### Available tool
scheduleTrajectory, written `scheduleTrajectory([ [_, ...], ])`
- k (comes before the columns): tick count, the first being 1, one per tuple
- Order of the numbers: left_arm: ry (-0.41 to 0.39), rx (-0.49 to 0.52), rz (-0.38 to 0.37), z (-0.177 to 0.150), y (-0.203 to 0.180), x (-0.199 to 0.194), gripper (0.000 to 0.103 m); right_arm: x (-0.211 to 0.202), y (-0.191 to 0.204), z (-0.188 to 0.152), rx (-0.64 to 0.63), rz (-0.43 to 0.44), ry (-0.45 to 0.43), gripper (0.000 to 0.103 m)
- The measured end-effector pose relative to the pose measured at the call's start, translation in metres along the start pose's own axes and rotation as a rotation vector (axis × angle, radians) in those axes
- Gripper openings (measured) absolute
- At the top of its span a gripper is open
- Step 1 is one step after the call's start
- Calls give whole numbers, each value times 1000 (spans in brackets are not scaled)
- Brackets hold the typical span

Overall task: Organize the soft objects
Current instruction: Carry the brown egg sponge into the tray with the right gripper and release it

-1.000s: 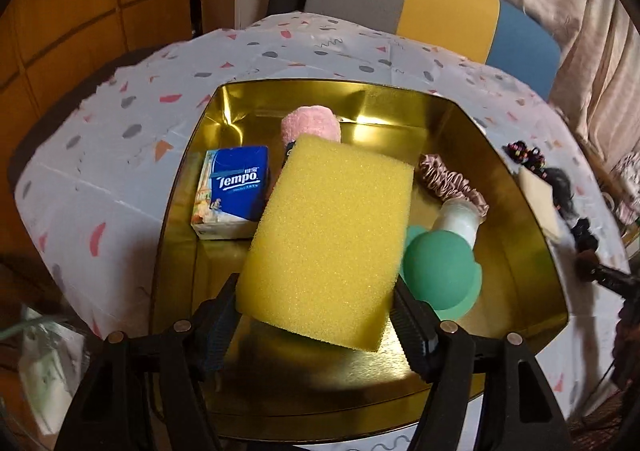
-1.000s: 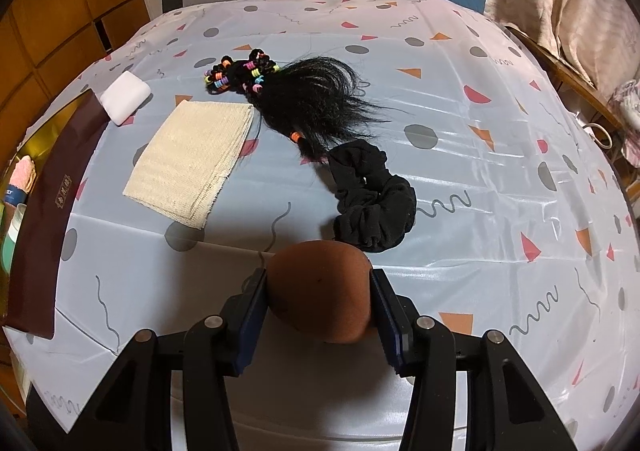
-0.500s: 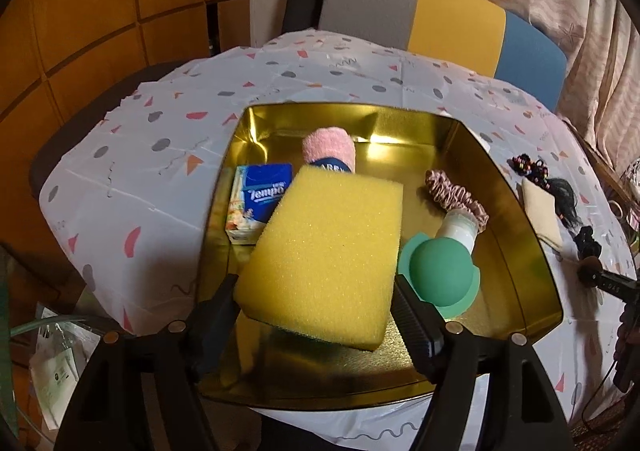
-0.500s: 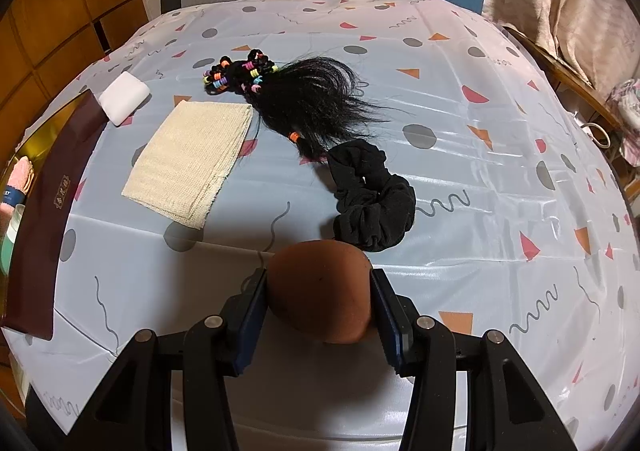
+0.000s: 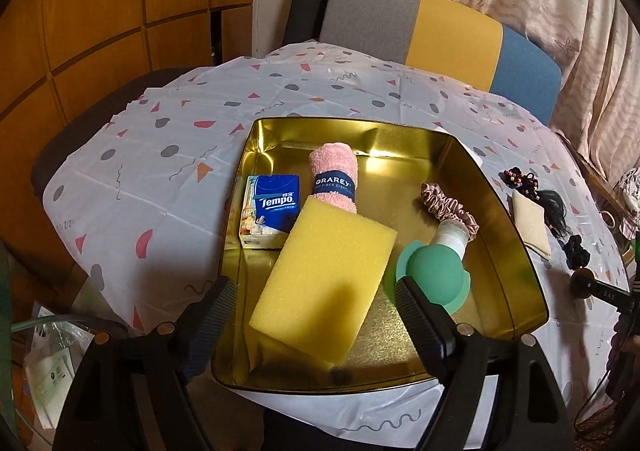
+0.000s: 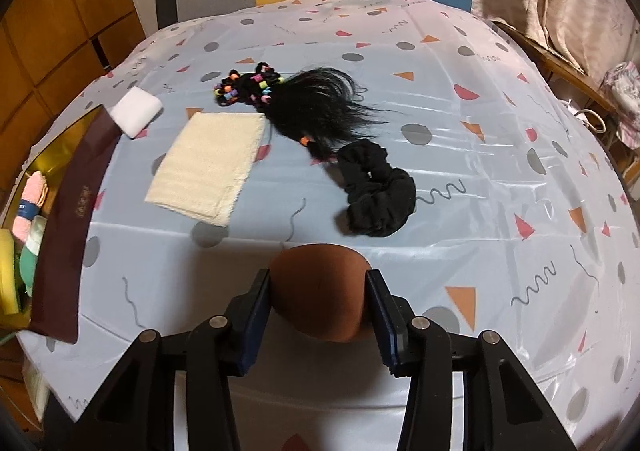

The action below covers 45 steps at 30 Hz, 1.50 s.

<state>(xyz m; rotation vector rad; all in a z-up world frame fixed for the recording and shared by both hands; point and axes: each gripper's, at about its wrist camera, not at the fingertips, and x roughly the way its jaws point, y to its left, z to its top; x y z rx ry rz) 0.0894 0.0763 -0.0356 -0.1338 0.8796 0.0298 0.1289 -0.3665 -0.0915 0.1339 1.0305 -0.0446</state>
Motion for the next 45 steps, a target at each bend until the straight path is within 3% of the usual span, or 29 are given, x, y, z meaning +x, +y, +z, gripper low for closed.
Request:
scheduleTrajectory([
  [10, -19, -35, -26, -1, 11, -10, 83, -9, 23, -9, 8, 102, 4, 47],
  [17, -26, -34, -37, -2, 14, -14, 83, -27, 58, 5, -15, 207, -52, 47],
  [23, -19, -68, -61, 1, 21, -15, 82, -49, 138, 35, -152, 344, -112, 47],
  [29, -13, -113, -92, 3, 32, -16, 82, -47, 235, 62, -283, 453, -107, 49],
  [36, -7, -103, -96, 7, 39, -16, 79, 10, 317, 68, -401, 406, 15, 53],
  [41, 8, -115, -80, 9, 48, -12, 79, 46, 335, 61, -424, 372, 90, 62],
  [45, 16, -104, -68, 10, 46, -10, 79, 45, 335, 58, -432, 375, 73, 67],
])
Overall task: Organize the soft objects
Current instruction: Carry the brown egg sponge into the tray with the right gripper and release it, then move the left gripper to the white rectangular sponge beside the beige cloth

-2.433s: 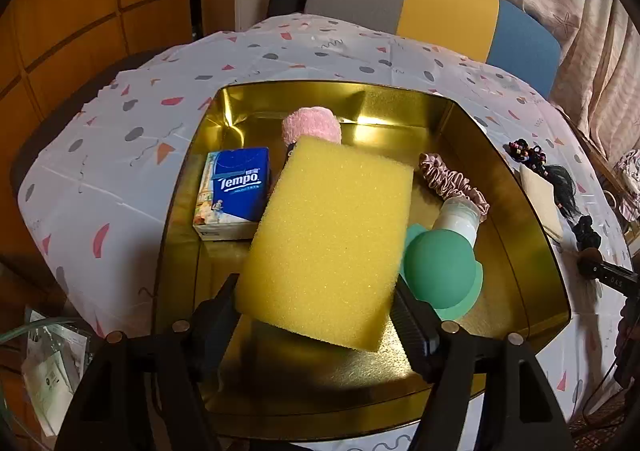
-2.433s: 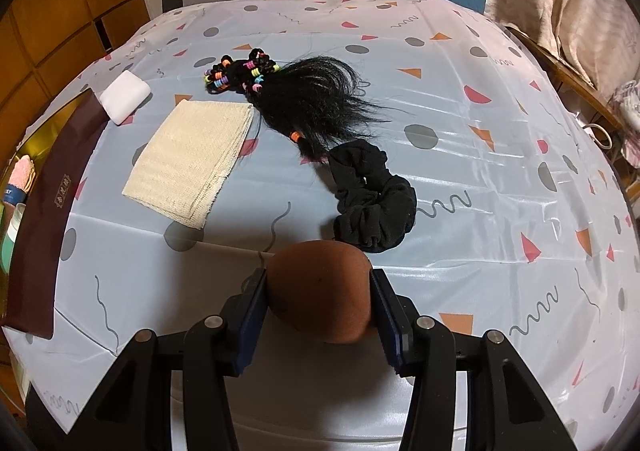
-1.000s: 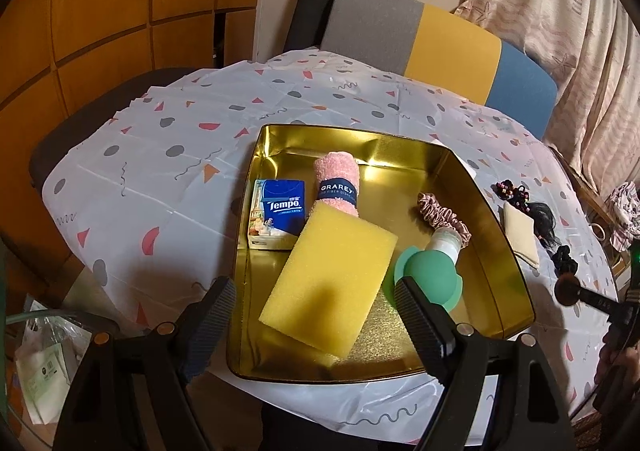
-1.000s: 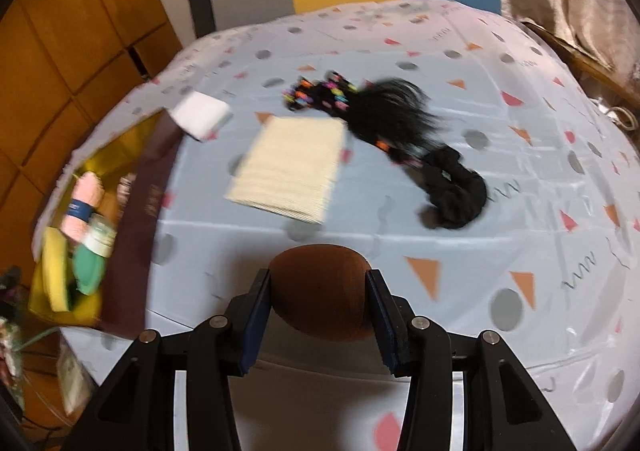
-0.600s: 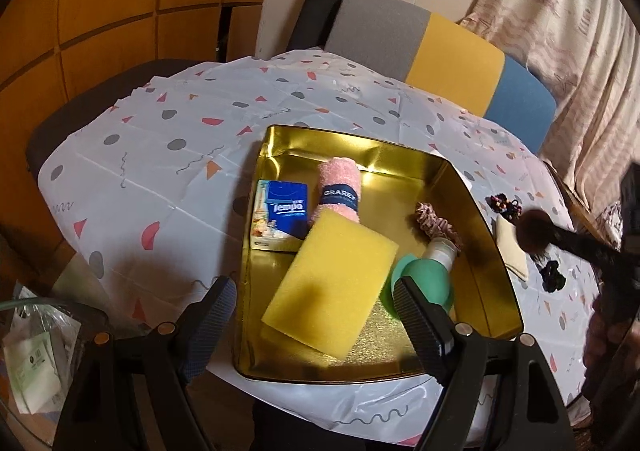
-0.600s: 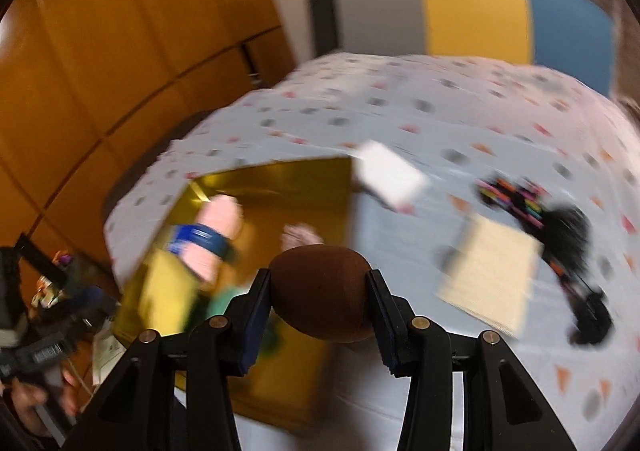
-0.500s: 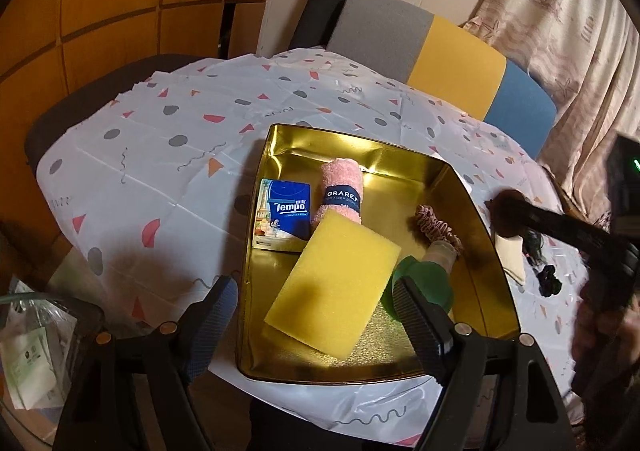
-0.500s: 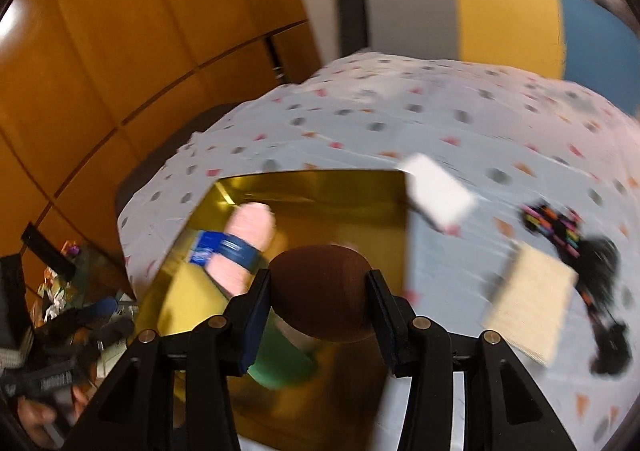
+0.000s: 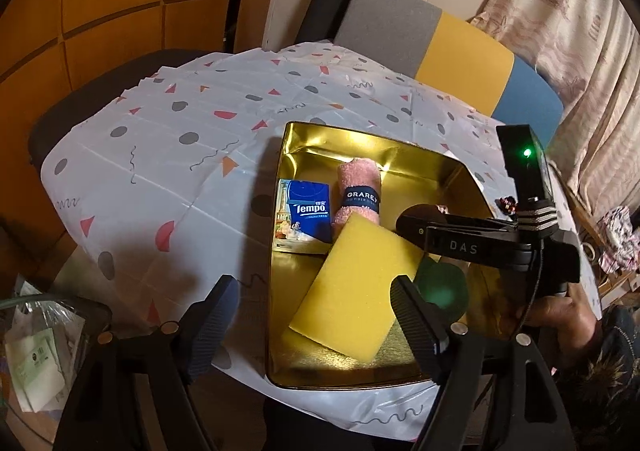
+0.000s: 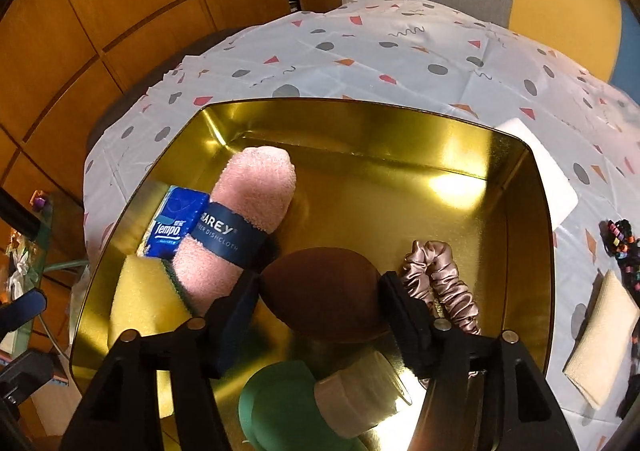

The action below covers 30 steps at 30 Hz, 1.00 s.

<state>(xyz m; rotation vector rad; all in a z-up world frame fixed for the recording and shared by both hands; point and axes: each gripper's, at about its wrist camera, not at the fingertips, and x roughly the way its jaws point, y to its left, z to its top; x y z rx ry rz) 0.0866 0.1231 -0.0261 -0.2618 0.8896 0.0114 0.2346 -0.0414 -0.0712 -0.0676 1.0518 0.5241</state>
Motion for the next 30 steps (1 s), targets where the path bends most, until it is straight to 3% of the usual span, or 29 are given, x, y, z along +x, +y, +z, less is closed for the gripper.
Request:
scheduleTrajectory([
  [3, -3, 24, -10, 2, -7, -2, 79, -11, -4, -1, 16, 17, -23, 71],
  [5, -3, 42, -9, 3, -12, -2, 79, -21, -5, -1, 30, 36, -56, 82],
  [7, -8, 59, -9, 5, -19, -4, 79, -35, -8, -2, 37, 49, -99, 87],
  [15, 1, 140, -30, 13, -48, -3, 79, -75, -33, -24, 96, 54, -179, 87],
  [23, 25, 248, -78, 34, -93, 5, 79, -127, -89, -61, 196, 1, -266, 87],
  [30, 118, 313, -210, 79, -155, 36, 80, -169, -156, -105, 277, -117, -288, 88],
])
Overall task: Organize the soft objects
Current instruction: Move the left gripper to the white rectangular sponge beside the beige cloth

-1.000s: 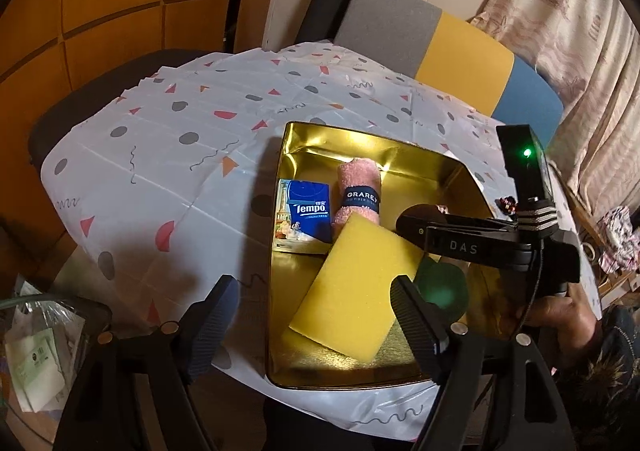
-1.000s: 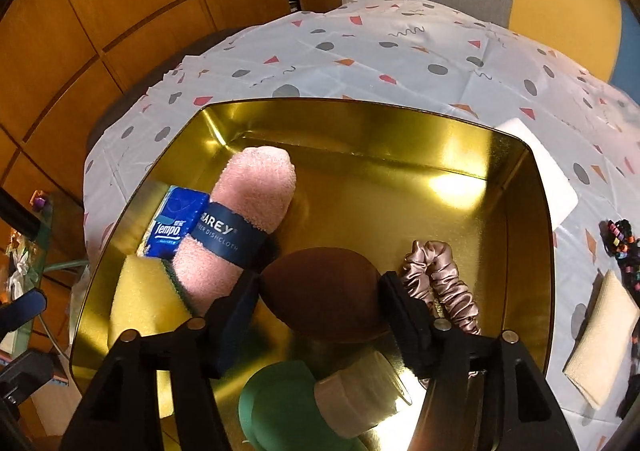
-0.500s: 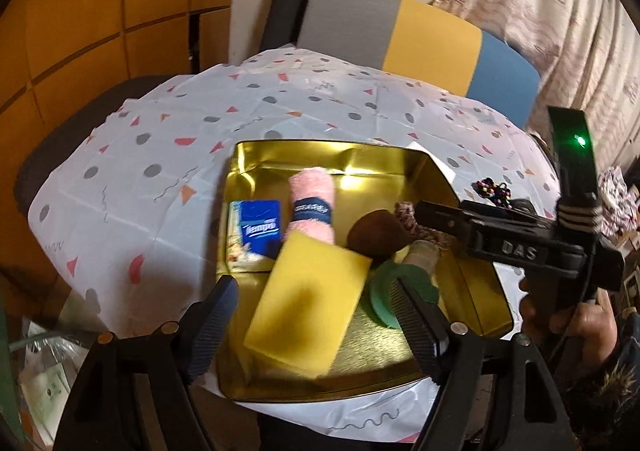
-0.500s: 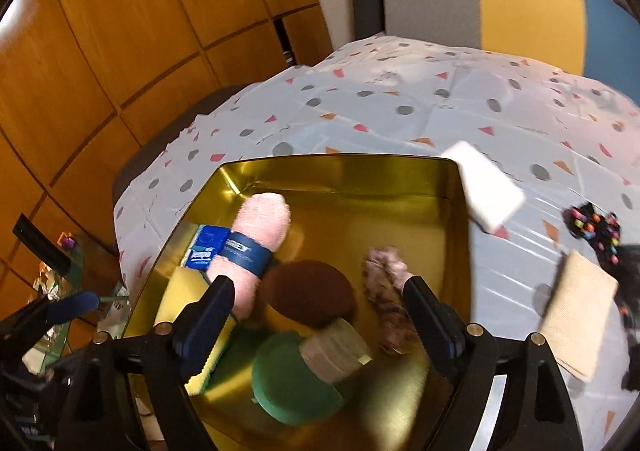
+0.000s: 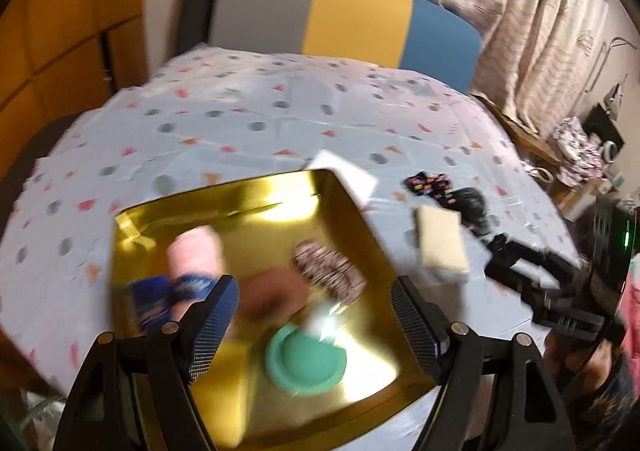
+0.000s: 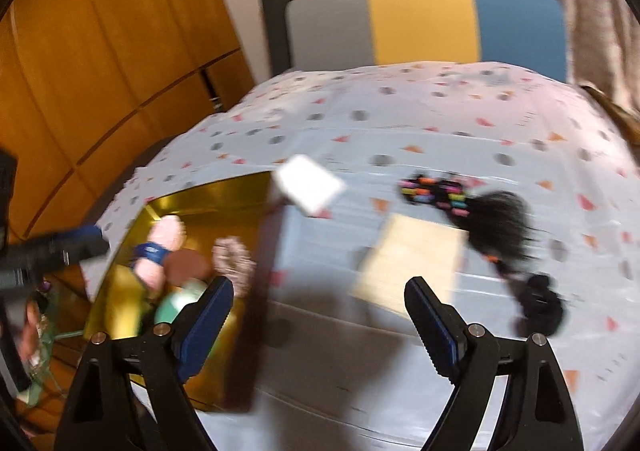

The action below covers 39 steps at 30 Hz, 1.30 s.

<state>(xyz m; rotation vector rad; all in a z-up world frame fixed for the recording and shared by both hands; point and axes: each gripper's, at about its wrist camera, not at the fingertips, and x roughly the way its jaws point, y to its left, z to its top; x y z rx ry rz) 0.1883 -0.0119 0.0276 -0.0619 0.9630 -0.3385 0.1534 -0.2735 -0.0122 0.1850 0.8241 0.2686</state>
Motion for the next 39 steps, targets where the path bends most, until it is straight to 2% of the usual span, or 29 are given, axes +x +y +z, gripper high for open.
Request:
scheduleTrajectory([
  [5, 66, 43, -56, 55, -27, 42, 80, -18, -55, -7, 70, -73, -12, 88],
  [8, 95, 62, -42, 83, -35, 68, 82, -25, -86, -11, 121, -109, -27, 88],
  [9, 135, 74, -46, 94, -37, 82, 84, -27, -97, -12, 139, -120, -30, 88],
  [13, 212, 79, -36, 121, -30, 124, 84, -31, -130, -16, 203, -141, -42, 88],
  [15, 255, 40, -37, 133, -18, 147, 84, -32, -142, -17, 235, -146, -53, 88],
  [21, 379, -100, -73, 145, 11, 204, 84, -36, -154, -17, 285, -123, -81, 88],
  [25, 410, -102, -67, 148, 11, 225, 84, -40, -152, -15, 288, -105, -108, 89],
  [28, 445, -118, -99, 148, 8, 240, 84, -42, -152, -14, 291, -103, -115, 90],
  [29, 452, -127, -110, 148, 7, 242, 84, -42, -152, -14, 291, -104, -118, 93],
  [31, 453, -137, -185, 149, -1, 245, 83, -43, -152, -13, 288, -109, -122, 96],
  [35, 388, -79, -348, 156, -43, 232, 84, -44, -154, -13, 291, -116, -127, 96],
  [37, 365, -54, -342, 158, -59, 226, 84, -44, -155, -14, 295, -123, -125, 96],
  [38, 359, -44, -308, 159, -65, 223, 84, -45, -156, -14, 301, -117, -124, 96],
  [39, 361, -48, -198, 157, -68, 222, 84, -45, -156, -14, 304, -121, -123, 96],
])
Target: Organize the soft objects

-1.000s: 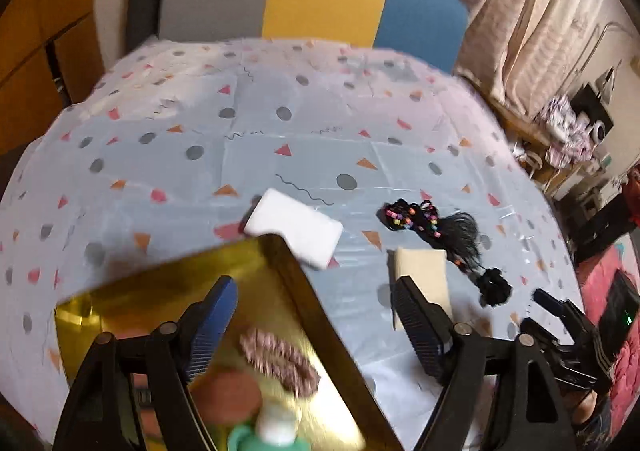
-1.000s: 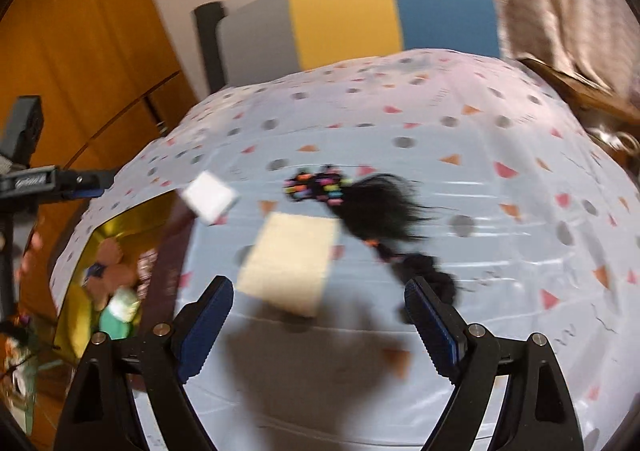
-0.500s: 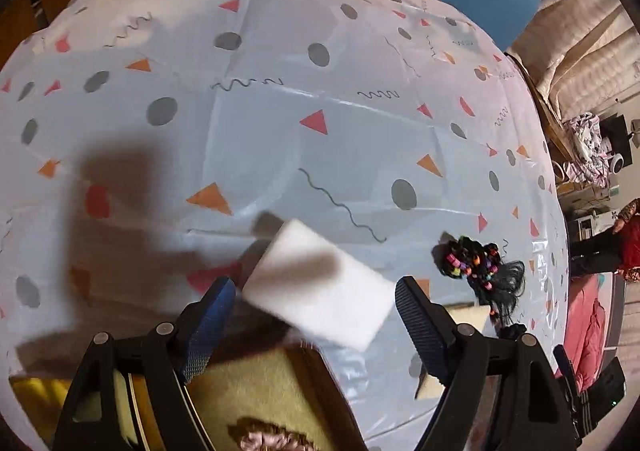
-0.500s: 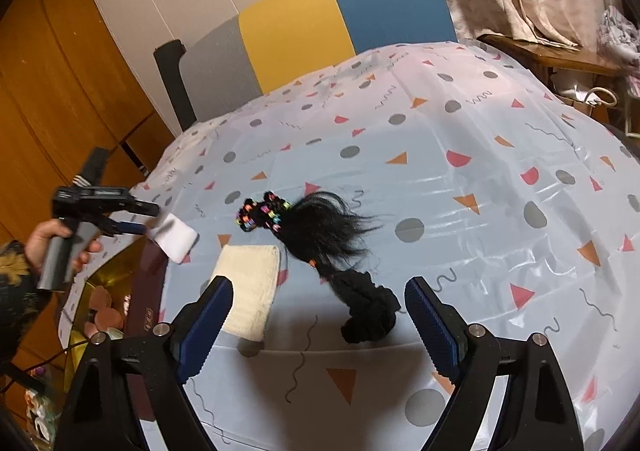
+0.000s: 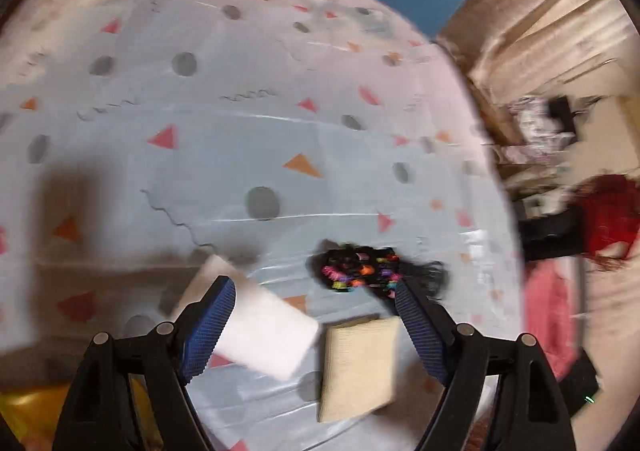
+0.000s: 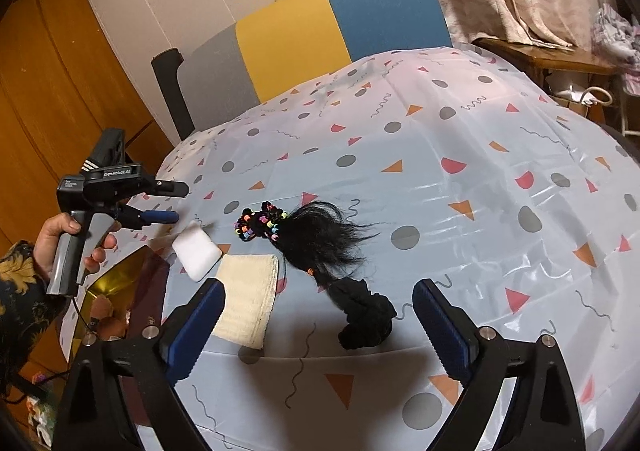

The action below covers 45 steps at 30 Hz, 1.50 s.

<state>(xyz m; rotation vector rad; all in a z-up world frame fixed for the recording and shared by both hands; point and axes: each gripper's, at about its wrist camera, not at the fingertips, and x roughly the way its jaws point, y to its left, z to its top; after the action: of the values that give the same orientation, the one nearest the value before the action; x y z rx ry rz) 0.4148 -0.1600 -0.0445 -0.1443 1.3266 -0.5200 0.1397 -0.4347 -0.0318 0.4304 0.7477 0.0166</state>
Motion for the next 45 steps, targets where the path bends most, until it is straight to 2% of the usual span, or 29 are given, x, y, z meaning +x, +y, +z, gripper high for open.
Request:
scheduleTrajectory([
  [1, -5, -49, 88, -3, 3, -1, 84, 0, 0, 0, 1, -7, 0, 96],
  [2, 19, -129, 128, -8, 10, -1, 84, 0, -1, 0, 3, -10, 0, 96],
  [5, 76, -270, 65, -22, 22, -1, 84, -2, 0, 1, 7, -2, -2, 96],
  [9, 80, -307, 80, -26, 16, 4, 84, -8, 4, 1, 0, 20, -18, 96],
  [17, 99, -362, 191, -23, 6, 44, 84, -24, -4, 7, 33, 27, -73, 98],
  [19, 82, -373, 234, -22, 5, 49, 86, -26, -10, 9, 63, 35, -83, 98],
  [21, 66, -364, 245, -21, 1, 52, 92, -27, -14, 10, 87, 42, -82, 99],
  [23, 41, -356, 280, -22, -1, 54, 92, -27, -15, 10, 95, 40, -83, 99],
  [26, 35, -337, 352, -26, -4, 57, 80, -26, -16, 10, 95, 28, -77, 99],
  [27, 12, -339, 363, -29, -4, 53, 72, -25, -17, 9, 97, 25, -74, 99],
  [31, 12, -398, 252, -39, 7, 50, 62, -23, -18, 9, 96, 11, -61, 99],
  [35, -13, -361, 233, -48, 7, 45, 54, -18, -22, 8, 102, -13, -44, 99],
  [41, -15, -290, 184, -72, -1, 35, 34, -10, -40, 7, 174, -39, -11, 99],
  [42, -3, -276, 182, -76, -1, 37, 27, -8, -43, 6, 189, -42, -2, 99],
  [45, 16, -277, 163, -91, 2, 41, 26, -5, -48, 5, 205, -55, 11, 99],
])
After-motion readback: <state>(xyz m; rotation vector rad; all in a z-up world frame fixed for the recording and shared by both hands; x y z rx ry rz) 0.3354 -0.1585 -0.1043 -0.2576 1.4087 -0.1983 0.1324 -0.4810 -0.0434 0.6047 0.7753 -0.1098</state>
